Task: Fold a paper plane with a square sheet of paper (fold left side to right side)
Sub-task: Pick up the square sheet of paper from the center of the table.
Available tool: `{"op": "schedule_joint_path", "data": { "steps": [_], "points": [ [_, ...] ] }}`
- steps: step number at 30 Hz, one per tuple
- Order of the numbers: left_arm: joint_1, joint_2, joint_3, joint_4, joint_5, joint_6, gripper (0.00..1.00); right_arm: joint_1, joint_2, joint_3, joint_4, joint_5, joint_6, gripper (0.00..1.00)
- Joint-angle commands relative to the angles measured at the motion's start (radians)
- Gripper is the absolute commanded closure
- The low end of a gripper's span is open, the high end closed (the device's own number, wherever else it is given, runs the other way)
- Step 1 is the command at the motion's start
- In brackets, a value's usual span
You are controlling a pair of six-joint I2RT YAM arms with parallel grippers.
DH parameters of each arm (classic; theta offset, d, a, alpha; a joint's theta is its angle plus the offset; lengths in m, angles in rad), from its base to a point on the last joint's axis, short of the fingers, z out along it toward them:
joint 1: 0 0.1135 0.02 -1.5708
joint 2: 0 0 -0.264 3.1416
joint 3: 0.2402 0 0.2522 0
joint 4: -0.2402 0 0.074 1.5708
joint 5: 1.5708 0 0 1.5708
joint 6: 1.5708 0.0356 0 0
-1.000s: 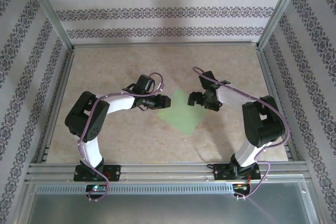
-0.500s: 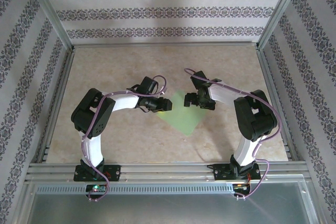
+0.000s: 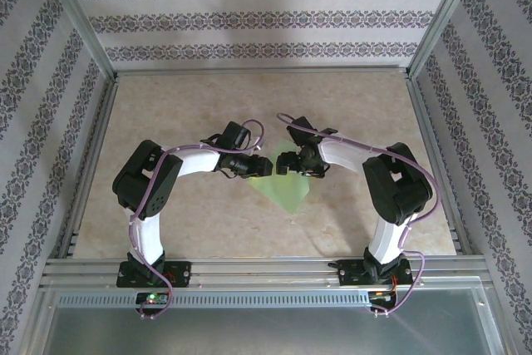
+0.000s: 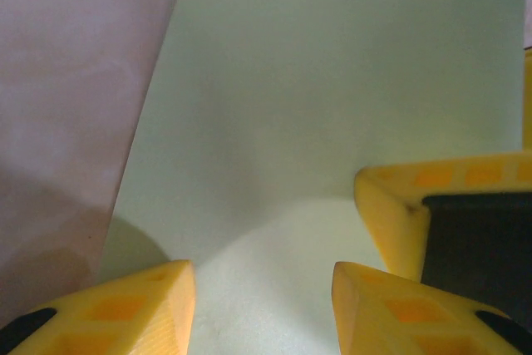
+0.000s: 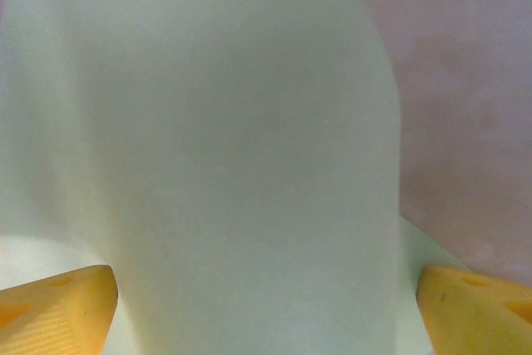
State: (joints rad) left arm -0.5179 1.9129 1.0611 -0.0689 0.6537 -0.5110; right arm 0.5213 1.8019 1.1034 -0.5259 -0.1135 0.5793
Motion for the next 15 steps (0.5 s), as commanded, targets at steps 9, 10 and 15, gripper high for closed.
{"op": "schedule_joint_path", "data": {
  "steps": [9,10,15],
  "points": [
    [-0.011,-0.028,-0.021,0.005,0.002,-0.001,0.52,-0.007,-0.035,-0.003,0.014,-0.063,-0.006,0.46],
    [-0.009,-0.042,-0.027,0.02,0.004,-0.006,0.52,-0.013,-0.046,-0.008,0.028,-0.081,-0.009,0.51],
    [0.031,-0.177,-0.076,0.095,-0.006,-0.037,0.47,-0.074,-0.142,-0.076,0.158,-0.24,-0.009,0.66]
  ]
}}
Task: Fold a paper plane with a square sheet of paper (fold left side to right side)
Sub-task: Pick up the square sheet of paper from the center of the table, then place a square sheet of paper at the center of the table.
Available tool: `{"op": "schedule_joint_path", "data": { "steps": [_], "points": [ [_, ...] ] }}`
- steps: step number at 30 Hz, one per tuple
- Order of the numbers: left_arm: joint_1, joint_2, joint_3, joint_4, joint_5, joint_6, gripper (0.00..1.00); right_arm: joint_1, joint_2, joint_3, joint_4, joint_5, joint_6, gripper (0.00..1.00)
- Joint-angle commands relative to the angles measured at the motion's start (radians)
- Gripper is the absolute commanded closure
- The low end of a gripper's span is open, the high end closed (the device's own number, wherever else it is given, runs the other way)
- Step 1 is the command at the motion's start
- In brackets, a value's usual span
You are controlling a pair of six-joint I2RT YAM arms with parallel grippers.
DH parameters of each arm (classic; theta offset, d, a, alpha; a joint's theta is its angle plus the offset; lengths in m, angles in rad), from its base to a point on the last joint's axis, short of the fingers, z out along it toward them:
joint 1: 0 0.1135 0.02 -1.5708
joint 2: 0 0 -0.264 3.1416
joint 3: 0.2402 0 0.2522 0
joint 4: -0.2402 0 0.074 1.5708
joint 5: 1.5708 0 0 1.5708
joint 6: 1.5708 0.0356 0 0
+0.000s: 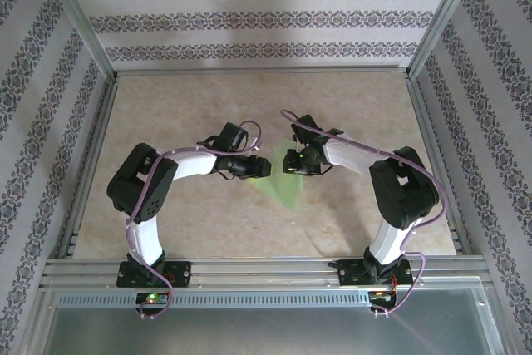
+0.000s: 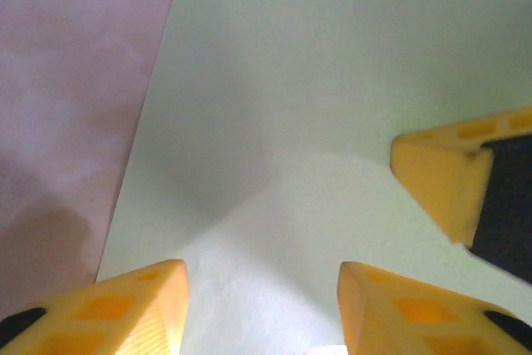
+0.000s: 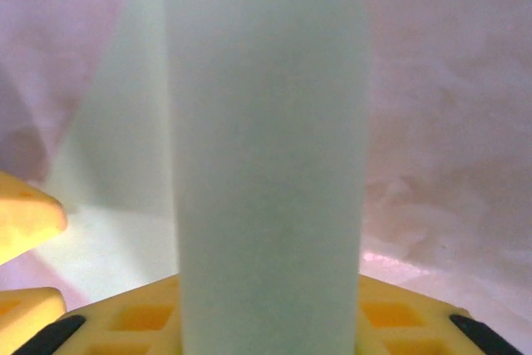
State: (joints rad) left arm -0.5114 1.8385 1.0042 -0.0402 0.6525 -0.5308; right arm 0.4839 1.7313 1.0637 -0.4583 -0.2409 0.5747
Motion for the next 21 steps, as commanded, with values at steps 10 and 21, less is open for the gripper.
{"op": "schedule_joint_path", "data": {
  "steps": [10,21],
  "points": [
    [0.274,-0.405,-0.144,0.186,0.199,-0.063,0.35,-0.165,-0.258,-0.087,0.215,-0.478,-0.049,0.76],
    [0.325,-0.576,-0.096,0.267,0.536,-0.07,0.16,-0.196,-0.473,0.031,0.199,-0.848,-0.012,0.76]
  ]
}}
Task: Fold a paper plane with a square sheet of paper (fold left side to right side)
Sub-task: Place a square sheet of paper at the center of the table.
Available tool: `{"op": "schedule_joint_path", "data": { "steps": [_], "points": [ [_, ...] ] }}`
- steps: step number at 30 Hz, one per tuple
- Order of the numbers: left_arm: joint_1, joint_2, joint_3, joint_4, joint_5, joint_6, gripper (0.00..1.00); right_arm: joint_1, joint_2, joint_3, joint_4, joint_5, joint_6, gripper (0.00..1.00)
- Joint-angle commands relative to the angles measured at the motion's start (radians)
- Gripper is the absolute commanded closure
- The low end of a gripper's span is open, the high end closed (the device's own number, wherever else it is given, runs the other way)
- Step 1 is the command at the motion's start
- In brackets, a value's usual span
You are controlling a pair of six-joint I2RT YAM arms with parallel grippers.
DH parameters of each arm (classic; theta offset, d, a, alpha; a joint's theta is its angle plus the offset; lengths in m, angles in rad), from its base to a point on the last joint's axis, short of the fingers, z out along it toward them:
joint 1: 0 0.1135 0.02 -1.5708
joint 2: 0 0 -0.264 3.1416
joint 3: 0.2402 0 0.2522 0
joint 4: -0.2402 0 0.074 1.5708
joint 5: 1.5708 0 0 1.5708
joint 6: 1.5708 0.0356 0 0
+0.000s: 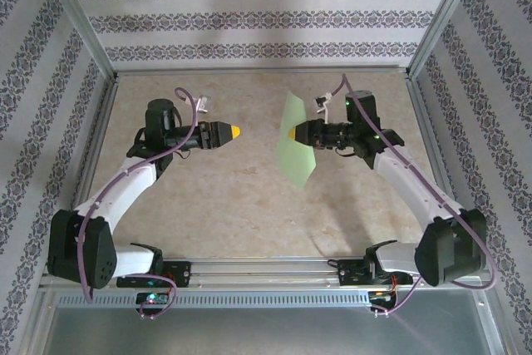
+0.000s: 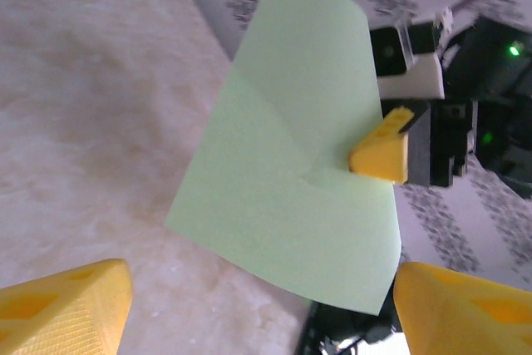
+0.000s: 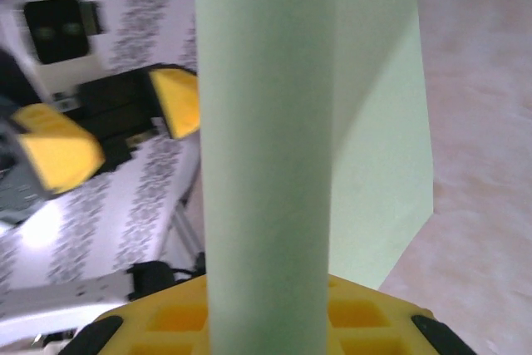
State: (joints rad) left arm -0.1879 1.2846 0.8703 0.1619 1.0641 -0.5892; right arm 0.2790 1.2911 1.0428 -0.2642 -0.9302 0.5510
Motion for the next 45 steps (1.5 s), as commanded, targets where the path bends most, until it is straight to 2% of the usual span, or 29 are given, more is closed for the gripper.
{"op": "schedule_joint_path", "data": {
  "steps": [1,8,15,19,21,24,28,31,35,40,42,45],
  "points": [
    [0.0,-0.024,0.047,0.062,0.134,-0.012,0.16,0.016,-0.041,0.066,0.001,-0.177,0.015,0.76],
    [-0.029,-0.019,0.116,0.078,0.182,-0.016,0.14,0.111,-0.061,0.176,-0.034,-0.246,0.029,0.76],
    [-0.06,0.004,0.17,0.058,0.227,-0.014,0.14,0.189,-0.019,0.26,-0.141,-0.234,-0.059,0.77],
    [-0.068,0.003,0.166,0.144,0.25,-0.081,0.16,0.196,0.012,0.282,-0.185,-0.217,-0.106,0.77],
    [-0.078,0.008,0.16,0.217,0.262,-0.14,0.23,0.2,0.033,0.301,-0.219,-0.202,-0.139,0.77],
    [-0.1,0.018,0.163,0.27,0.266,-0.188,0.42,0.207,0.066,0.331,-0.285,-0.18,-0.2,0.77],
    [-0.113,0.021,0.173,0.215,0.262,-0.156,0.69,0.206,0.095,0.359,-0.352,-0.153,-0.258,0.77],
    [-0.114,0.005,0.187,0.097,0.243,-0.063,0.84,0.193,0.094,0.361,-0.36,-0.145,-0.267,0.76],
    [-0.113,-0.009,0.206,-0.044,0.21,0.047,0.9,0.174,0.085,0.357,-0.373,-0.13,-0.278,0.72],
    [-0.114,-0.008,0.204,-0.092,0.191,0.08,1.0,0.163,0.079,0.357,-0.4,-0.106,-0.298,0.66],
    [-0.114,-0.011,0.201,-0.114,0.177,0.098,1.0,0.158,0.075,0.354,-0.406,-0.085,-0.302,0.61],
    [-0.114,-0.022,0.183,-0.156,0.12,0.129,1.0,0.136,0.059,0.344,-0.415,0.009,-0.302,0.45]
  ]
}}
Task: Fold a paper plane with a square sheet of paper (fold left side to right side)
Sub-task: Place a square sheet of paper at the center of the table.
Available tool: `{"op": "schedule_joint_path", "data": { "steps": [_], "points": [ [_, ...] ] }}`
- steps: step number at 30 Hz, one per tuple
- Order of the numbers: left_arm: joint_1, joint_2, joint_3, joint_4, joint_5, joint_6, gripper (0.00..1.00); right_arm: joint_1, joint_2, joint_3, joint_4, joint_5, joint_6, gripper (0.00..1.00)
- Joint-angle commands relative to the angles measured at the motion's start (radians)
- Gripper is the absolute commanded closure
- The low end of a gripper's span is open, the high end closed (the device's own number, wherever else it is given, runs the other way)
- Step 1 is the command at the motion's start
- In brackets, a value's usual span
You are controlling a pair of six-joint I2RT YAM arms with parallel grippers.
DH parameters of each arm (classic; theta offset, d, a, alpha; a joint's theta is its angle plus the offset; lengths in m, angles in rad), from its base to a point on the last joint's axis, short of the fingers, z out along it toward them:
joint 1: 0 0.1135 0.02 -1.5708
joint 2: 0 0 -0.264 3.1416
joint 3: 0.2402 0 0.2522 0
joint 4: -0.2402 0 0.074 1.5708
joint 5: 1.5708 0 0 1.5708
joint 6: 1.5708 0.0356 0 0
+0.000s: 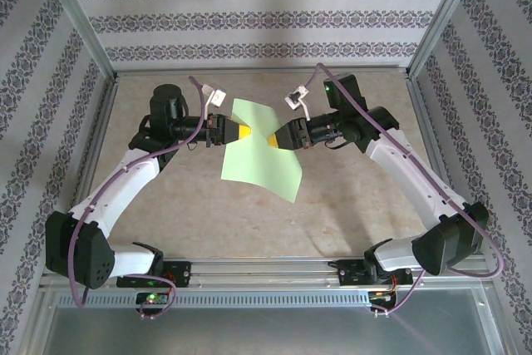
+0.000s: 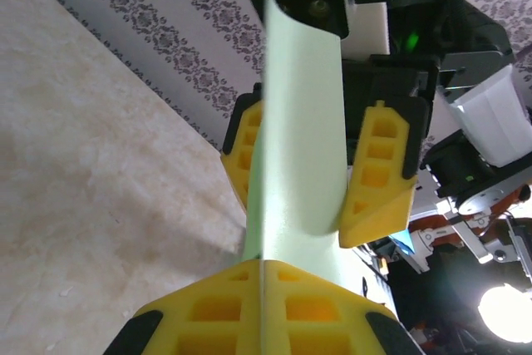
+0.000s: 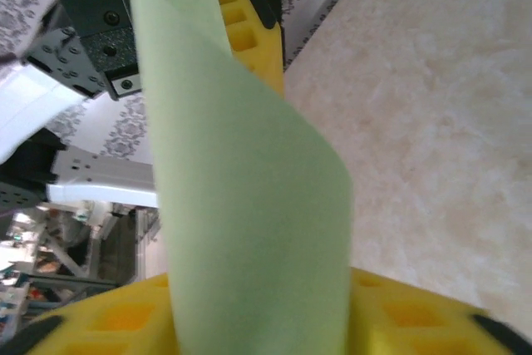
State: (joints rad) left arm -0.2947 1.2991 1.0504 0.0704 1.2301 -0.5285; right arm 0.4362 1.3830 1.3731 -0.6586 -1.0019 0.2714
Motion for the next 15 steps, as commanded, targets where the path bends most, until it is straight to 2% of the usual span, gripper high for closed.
{"op": "schedule_joint_path", "data": {
  "steps": [1,4,8,11,15],
  "points": [
    [-0.006,-0.041,-0.009,-0.084,-0.087,0.076,1.0,-0.036,-0.043,0.004,-0.019,0.137,-0.015,0.37],
    [-0.005,-0.044,-0.071,-0.096,-0.211,0.073,1.0,-0.096,-0.081,-0.045,0.005,0.285,0.028,0.26],
    [-0.005,-0.007,-0.181,-0.069,-0.372,0.028,1.0,-0.131,-0.121,-0.137,0.062,0.461,0.107,0.18],
    [-0.006,0.063,-0.254,0.022,-0.435,-0.025,1.0,-0.135,-0.125,-0.232,0.133,0.53,0.192,0.16],
    [-0.006,0.206,-0.292,0.073,-0.493,-0.042,1.0,-0.119,-0.089,-0.361,0.308,0.512,0.328,0.26]
  ]
}}
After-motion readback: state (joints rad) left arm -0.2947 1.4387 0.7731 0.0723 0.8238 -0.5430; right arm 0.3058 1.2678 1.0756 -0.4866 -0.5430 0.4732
